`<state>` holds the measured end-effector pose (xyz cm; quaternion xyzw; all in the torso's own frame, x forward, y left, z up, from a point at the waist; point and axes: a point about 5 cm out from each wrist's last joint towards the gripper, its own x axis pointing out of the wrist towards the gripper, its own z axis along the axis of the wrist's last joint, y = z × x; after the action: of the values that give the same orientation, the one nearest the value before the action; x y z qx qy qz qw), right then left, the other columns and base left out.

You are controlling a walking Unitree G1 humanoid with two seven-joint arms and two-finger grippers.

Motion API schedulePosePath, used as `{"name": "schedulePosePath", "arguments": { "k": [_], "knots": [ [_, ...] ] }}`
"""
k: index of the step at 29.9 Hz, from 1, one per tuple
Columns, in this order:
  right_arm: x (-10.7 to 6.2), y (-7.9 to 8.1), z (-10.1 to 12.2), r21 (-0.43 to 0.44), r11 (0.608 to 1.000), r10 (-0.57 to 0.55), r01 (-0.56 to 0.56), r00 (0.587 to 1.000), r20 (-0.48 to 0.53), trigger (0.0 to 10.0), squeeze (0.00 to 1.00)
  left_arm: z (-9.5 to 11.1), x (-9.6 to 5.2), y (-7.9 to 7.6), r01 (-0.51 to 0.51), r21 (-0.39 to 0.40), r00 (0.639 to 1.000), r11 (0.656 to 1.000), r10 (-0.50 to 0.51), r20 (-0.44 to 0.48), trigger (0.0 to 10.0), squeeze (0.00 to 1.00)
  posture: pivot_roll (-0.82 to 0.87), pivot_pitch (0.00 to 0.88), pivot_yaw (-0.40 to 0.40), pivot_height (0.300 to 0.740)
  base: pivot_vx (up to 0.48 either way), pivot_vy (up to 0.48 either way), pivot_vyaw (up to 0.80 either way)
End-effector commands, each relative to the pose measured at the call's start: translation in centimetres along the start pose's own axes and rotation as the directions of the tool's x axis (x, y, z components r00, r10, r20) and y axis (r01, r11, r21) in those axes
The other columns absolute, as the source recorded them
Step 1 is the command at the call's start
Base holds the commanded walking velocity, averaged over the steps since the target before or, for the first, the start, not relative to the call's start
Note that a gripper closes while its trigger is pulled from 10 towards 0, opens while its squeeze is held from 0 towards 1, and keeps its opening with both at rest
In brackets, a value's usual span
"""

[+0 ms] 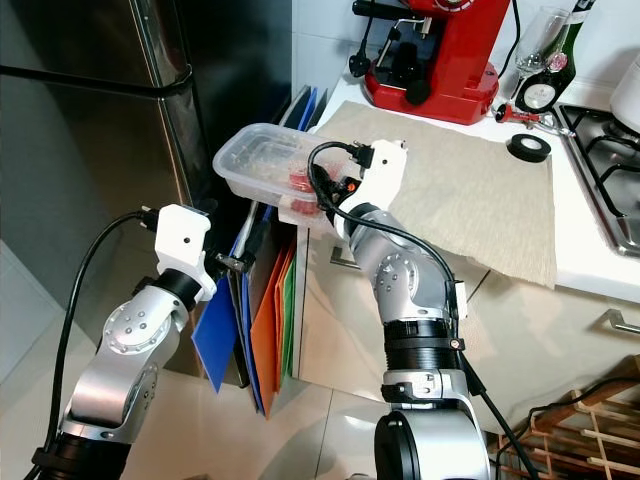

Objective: Restocking fridge

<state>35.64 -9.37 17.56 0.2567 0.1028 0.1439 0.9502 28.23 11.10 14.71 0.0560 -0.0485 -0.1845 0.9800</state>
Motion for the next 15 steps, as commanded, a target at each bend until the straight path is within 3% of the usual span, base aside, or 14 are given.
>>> {"name": "schedulePosePath", "arguments": {
  "k": [1,15],
  "knots": [
    [0.21,0.00,0.34,0.008,1.000,-0.012,0.012,1.000,0.000,0.0,0.00,0.66,0.35,-0.02,-0.002,0.002,1.000,1.000,0.002,0.019,10.0,0.00,0.00,0.000,-0.021,0.740,0.000,0.000,0.00],
    [-0.08,-0.94,0.83,0.031,0.999,-0.039,0.038,0.998,0.047,0.0,0.00,0.64,0.40,-0.15,0.002,0.002,1.000,1.000,-0.002,0.021,10.0,0.00,0.00,0.000,-0.026,0.740,0.000,0.000,0.00]
  ]
}}
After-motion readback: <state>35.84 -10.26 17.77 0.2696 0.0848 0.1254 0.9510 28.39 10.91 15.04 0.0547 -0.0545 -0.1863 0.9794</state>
